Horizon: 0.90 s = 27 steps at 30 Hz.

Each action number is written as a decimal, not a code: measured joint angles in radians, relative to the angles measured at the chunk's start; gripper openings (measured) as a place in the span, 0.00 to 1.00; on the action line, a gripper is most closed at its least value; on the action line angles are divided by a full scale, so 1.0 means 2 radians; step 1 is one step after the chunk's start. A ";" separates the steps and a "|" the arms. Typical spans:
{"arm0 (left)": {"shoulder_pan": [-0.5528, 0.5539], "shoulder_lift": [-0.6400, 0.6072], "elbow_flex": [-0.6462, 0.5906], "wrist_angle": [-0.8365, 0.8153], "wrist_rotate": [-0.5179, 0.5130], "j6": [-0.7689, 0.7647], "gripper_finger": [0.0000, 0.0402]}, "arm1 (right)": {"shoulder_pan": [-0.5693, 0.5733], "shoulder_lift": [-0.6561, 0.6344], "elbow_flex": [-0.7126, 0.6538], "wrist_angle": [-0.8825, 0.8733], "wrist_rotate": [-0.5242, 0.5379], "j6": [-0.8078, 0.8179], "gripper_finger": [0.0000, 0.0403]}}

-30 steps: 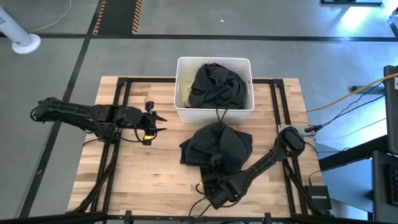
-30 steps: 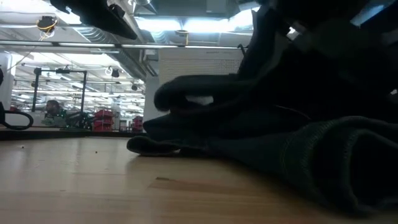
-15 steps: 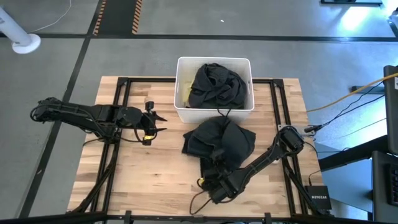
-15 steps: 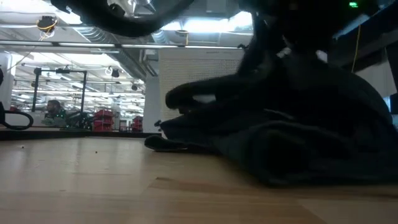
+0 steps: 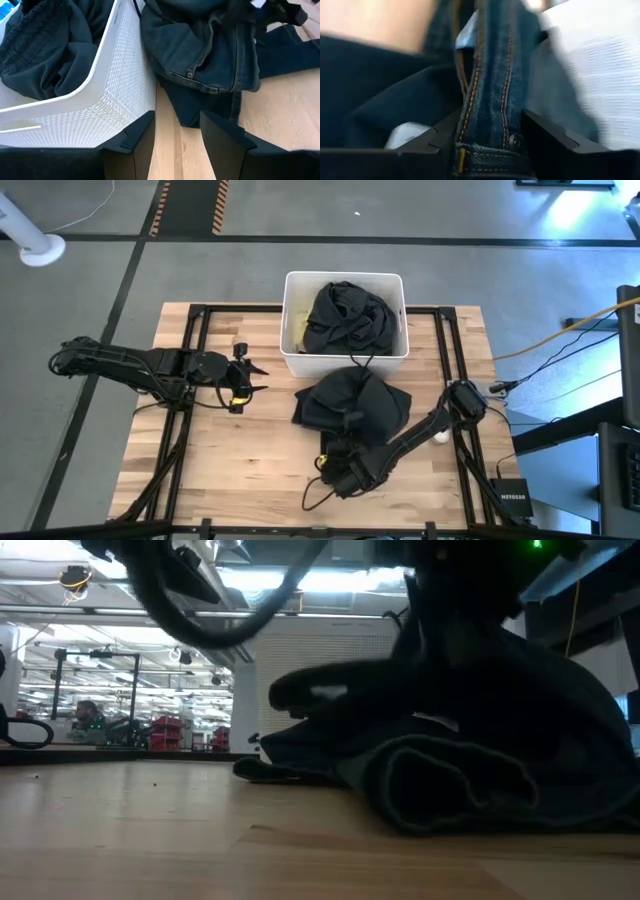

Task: Sort clothes
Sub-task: Put the blue pants into the white bin

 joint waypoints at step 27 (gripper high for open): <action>0.000 0.000 0.000 0.010 0.000 0.005 0.38 | -0.068 0.000 0.008 -0.092 -0.089 0.201 0.07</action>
